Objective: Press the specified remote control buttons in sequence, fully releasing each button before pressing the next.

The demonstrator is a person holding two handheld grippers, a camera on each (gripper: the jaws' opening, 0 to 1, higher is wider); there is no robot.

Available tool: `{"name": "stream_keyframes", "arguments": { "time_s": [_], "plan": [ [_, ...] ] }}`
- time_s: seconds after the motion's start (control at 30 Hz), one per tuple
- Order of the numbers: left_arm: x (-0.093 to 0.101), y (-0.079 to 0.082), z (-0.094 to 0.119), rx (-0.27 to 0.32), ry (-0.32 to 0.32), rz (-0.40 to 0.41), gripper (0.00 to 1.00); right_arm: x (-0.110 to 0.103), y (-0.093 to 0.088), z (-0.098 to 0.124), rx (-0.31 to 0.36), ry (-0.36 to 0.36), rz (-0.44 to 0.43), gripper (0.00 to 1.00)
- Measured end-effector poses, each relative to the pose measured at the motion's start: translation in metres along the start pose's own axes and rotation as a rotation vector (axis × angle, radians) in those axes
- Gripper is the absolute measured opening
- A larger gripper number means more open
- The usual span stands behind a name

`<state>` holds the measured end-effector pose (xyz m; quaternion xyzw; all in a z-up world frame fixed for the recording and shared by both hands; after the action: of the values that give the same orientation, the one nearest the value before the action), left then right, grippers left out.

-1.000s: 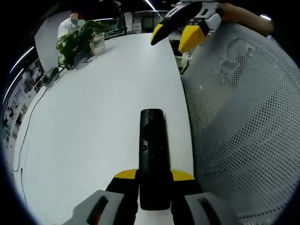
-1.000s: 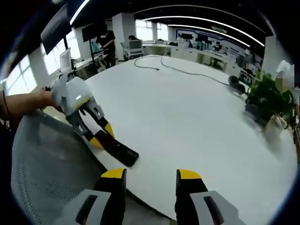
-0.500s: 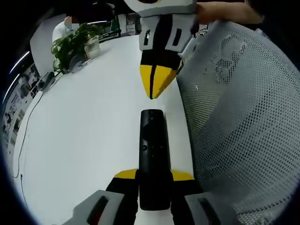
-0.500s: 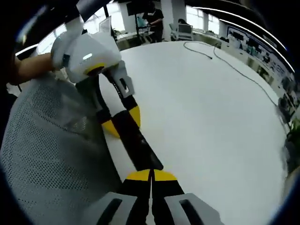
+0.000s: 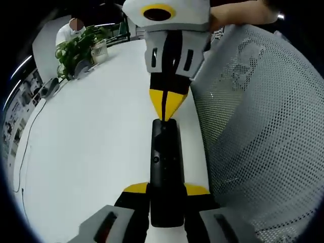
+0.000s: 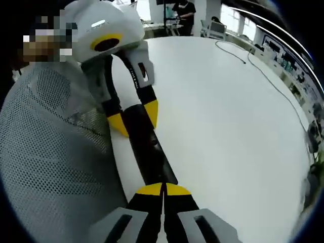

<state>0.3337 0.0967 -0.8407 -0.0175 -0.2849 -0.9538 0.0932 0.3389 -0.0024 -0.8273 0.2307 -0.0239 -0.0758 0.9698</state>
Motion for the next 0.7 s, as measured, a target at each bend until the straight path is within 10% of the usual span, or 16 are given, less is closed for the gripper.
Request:
{"name": "stream_keyframes", "arguments": {
  "time_s": [0.33, 0.53, 0.7],
  "plan": [
    [0.001, 0.000, 0.001, 0.000, -0.003, 0.001, 0.24, 0.001, 0.005, -0.003, -0.113, 0.027, 0.169, 0.00],
    [0.001, -0.001, 0.002, 0.011, -0.007, 0.006, 0.24, 0.002, 0.002, 0.001, -0.009, 0.083, 0.036, 0.00],
    [0.000, -0.001, 0.002, 0.023, -0.012, 0.018, 0.24, -0.003, 0.012, 0.000, 0.021, 0.069, 0.085, 0.00]
  ]
}}
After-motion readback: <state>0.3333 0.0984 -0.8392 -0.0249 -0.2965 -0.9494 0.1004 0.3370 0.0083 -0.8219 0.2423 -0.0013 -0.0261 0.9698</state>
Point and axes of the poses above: the point that each gripper's makers call its tool centre point, and the gripper's own axes: z roughly backward along the fingers, x roughly to its right, y roughly out of its top, the point moved 3 cm from there along z, roughly backward along the fingers, and after that the axes turned 8 degrees about z, right-handed, at the moved point
